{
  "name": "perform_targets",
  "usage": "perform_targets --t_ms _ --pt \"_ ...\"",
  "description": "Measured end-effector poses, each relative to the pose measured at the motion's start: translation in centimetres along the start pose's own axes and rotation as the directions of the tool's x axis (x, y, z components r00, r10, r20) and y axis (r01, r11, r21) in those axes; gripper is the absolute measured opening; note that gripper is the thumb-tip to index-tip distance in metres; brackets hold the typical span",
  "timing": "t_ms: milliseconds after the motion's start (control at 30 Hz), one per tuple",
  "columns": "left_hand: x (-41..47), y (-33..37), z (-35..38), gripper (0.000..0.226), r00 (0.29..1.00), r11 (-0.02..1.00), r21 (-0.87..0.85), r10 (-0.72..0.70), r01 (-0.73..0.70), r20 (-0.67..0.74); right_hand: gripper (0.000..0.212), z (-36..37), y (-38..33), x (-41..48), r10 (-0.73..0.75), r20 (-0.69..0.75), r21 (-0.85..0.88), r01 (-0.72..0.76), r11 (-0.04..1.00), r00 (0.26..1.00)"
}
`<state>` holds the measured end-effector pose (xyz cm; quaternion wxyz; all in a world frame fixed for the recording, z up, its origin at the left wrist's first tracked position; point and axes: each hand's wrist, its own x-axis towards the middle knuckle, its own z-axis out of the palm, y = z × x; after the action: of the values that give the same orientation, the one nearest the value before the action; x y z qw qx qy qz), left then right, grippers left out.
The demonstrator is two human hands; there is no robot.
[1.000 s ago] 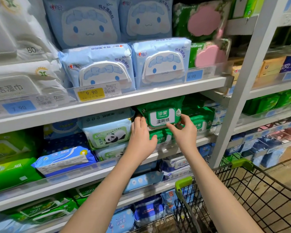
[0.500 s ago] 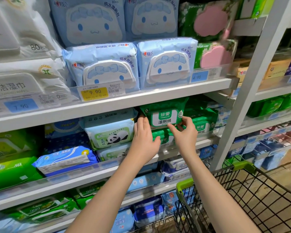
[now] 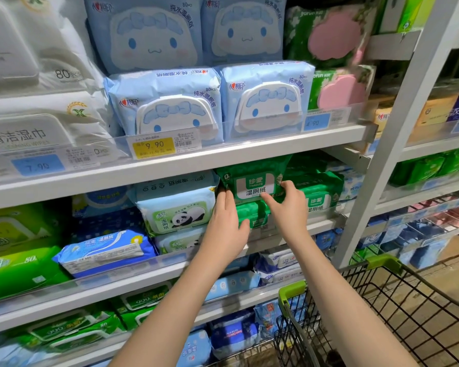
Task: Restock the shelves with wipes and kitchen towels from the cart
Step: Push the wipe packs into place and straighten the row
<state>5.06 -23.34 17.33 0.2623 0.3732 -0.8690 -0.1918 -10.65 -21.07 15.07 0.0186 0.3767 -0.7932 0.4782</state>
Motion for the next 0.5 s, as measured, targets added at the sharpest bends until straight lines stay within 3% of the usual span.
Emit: perform_targets --t_ms 200,267,367,433,500 --pt "-3.5 -2.7 -0.3 0.047 0.979 0.999 -0.015 0.047 -0.051 -0.2 0.067 0.3 -0.2 -1.1 -0.005 0.035 -0.058 0.007 0.998 0.999" --pt "-4.1 -3.9 -0.8 0.039 0.94 1.0 -0.018 0.004 -0.011 -0.341 0.062 0.4 -1.0 -2.2 -0.014 -0.042 -0.077 0.011 0.997 0.999" --pt "-4.7 -5.6 -2.0 0.037 0.858 0.998 -0.024 -0.061 0.057 -0.509 0.037 1.2 -3.4 -4.6 -0.204 -0.142 0.038 0.211 0.977 0.969" --pt "-5.1 -6.6 -2.7 0.038 0.821 0.995 -0.022 -0.092 0.097 -0.563 0.031 2.2 -5.3 -6.2 -0.314 -0.055 0.173 0.319 0.932 0.948" --pt "-5.4 -7.5 -3.3 0.039 0.802 0.989 -0.075 -0.145 0.125 -0.58 0.038 3.2 -6.8 -7.1 -0.375 0.067 0.266 0.345 0.9 0.925"
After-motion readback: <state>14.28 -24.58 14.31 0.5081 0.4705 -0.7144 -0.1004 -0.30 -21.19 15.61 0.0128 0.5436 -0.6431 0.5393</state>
